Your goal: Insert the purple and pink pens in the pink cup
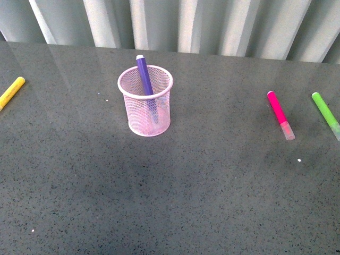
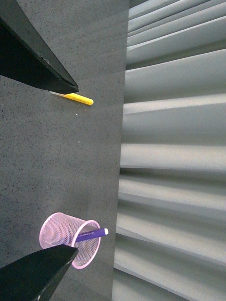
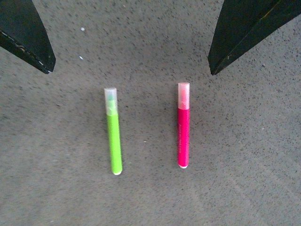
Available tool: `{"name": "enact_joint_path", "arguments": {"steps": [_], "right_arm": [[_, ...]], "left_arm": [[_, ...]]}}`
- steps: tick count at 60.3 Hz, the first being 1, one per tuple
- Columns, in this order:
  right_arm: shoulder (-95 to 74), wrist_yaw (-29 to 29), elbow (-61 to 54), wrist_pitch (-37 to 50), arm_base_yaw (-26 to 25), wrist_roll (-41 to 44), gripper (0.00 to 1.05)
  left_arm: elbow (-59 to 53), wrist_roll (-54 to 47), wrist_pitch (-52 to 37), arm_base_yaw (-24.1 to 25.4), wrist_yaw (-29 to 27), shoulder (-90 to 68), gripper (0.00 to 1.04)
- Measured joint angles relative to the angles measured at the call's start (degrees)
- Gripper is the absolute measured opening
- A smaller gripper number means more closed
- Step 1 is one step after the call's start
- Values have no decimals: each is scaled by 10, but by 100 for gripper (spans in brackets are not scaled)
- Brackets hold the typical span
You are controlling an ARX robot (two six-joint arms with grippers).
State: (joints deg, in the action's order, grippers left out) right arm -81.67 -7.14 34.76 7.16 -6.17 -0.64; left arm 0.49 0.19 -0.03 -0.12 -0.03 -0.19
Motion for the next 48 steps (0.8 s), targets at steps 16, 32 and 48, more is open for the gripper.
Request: {"name": "enact_joint_path", "arguments": {"steps": [16, 32, 48], "right_arm": [[-163, 16, 115, 10, 33, 3, 98], [-280, 35, 209, 14, 59, 3, 98], [-355, 43, 280, 9, 77, -7, 98]], "left_arm": [[0, 0, 0, 0, 0, 0, 98], [0, 0, 0, 0, 0, 0, 98], [0, 0, 0, 0, 0, 0, 98]]}}
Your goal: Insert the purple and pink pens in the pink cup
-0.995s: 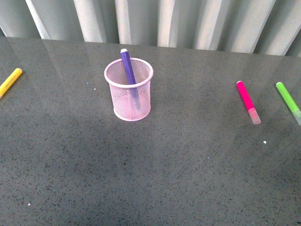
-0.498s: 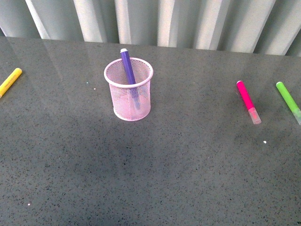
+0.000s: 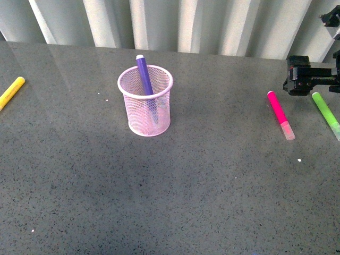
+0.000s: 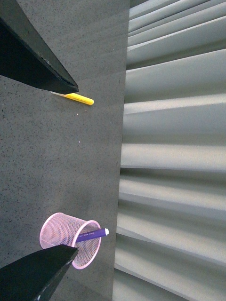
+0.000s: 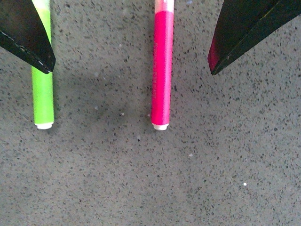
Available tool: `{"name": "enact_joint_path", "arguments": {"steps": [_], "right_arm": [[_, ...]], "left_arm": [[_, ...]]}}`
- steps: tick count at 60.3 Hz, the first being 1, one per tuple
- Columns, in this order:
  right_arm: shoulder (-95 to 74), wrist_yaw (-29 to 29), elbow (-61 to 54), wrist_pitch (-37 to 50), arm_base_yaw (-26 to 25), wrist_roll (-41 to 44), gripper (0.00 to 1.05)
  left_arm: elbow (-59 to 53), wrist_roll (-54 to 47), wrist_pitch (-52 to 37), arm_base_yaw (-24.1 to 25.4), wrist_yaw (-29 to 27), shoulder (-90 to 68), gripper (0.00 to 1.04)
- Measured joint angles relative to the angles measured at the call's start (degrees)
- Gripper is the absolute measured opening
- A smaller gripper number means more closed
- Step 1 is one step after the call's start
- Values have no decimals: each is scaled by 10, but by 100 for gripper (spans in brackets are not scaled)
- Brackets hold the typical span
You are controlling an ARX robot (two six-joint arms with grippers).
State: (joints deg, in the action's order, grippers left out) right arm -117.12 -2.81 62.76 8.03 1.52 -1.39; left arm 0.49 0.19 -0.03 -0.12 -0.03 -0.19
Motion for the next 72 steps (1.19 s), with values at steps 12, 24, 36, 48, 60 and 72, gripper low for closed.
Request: {"name": "enact_joint_path", "arguments": {"steps": [12, 24, 36, 48, 60, 72], "right_arm": [[-42, 8, 35, 2, 9, -27, 98], [-75, 15, 50, 13, 20, -55, 98], [-93, 14, 68, 12, 24, -60, 98], [-108, 14, 90, 5, 24, -62, 98], [-124, 12, 99, 1, 29, -64, 98], [-132, 13, 100, 1, 36, -68, 98]], "left_arm": [[0, 0, 0, 0, 0, 0, 98], [0, 0, 0, 0, 0, 0, 98], [0, 0, 0, 0, 0, 0, 98], [0, 0, 0, 0, 0, 0, 98], [0, 0, 0, 0, 0, 0, 98], [0, 0, 0, 0, 0, 0, 98]]}}
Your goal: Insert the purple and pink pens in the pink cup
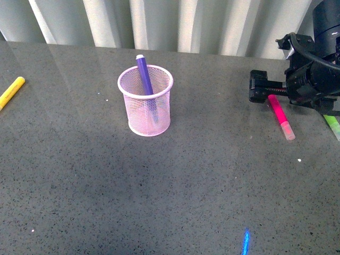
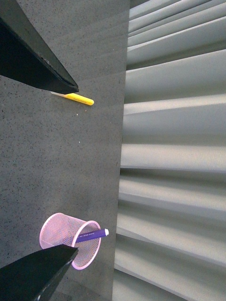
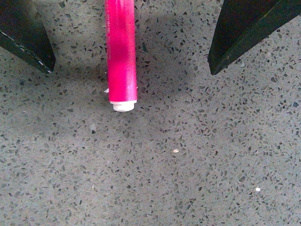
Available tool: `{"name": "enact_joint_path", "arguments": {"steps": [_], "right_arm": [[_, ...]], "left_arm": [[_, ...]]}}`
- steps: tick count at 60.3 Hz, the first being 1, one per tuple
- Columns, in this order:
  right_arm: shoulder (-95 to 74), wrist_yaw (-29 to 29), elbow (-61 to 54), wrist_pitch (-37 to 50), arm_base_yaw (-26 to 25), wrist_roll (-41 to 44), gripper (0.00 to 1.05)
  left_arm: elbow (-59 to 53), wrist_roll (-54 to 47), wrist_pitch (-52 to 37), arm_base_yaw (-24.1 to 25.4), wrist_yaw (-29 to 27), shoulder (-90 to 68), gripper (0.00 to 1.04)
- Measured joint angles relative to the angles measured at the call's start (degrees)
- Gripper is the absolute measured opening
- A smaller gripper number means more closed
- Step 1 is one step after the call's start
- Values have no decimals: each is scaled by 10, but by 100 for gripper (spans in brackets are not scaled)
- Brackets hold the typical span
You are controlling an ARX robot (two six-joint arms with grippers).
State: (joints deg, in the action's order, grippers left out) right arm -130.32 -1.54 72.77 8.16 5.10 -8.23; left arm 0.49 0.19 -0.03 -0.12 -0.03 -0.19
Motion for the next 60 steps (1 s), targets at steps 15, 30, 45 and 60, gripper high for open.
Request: {"name": "enact_joint_path", "arguments": {"steps": [15, 30, 45, 60], "right_arm": [[-7, 2, 0, 7, 2, 0, 98], [-16, 11, 10, 3, 2, 0, 68], [-23, 5, 24, -7, 3, -4, 26], [-23, -1, 22, 0, 10, -12, 12]], "left_arm": [[0, 0, 0, 0, 0, 0, 98], [0, 0, 0, 0, 0, 0, 98], [0, 0, 0, 0, 0, 0, 98], [0, 0, 0, 0, 0, 0, 98]]}}
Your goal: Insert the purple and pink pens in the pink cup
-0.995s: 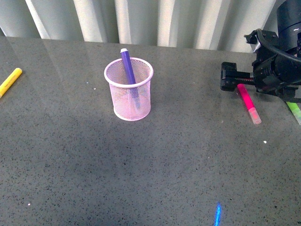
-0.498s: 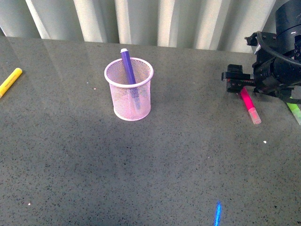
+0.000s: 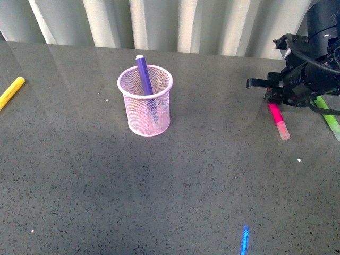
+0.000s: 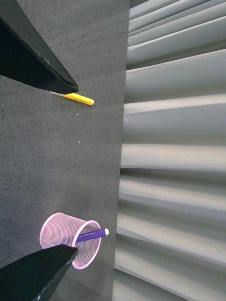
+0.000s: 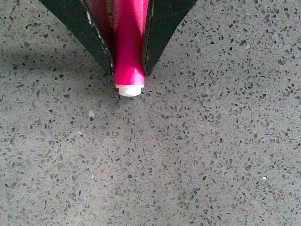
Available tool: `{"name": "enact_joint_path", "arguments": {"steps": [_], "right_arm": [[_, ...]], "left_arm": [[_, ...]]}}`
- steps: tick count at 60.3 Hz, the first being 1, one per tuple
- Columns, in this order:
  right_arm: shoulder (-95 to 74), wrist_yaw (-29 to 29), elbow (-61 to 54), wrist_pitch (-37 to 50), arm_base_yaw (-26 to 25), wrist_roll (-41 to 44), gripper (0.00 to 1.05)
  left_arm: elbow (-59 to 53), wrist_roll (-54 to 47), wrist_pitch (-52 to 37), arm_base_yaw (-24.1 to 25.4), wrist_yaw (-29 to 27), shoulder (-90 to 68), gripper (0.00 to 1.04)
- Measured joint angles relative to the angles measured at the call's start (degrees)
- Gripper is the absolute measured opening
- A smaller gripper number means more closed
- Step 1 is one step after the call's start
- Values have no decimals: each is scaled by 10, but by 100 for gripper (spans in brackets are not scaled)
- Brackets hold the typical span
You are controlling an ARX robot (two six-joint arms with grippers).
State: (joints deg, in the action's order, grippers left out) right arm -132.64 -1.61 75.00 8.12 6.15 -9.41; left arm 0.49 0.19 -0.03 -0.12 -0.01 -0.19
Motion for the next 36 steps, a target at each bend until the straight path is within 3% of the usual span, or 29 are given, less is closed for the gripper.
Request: {"name": "enact_joint_path", "arguments": {"steps": [19, 36], "right_arm": [[24, 11, -58, 82, 3, 9, 12], [105, -21, -130, 279, 21, 80, 12]], "left_arm": [[0, 0, 0, 0, 0, 0, 98], [0, 0, 0, 0, 0, 0, 98]]}}
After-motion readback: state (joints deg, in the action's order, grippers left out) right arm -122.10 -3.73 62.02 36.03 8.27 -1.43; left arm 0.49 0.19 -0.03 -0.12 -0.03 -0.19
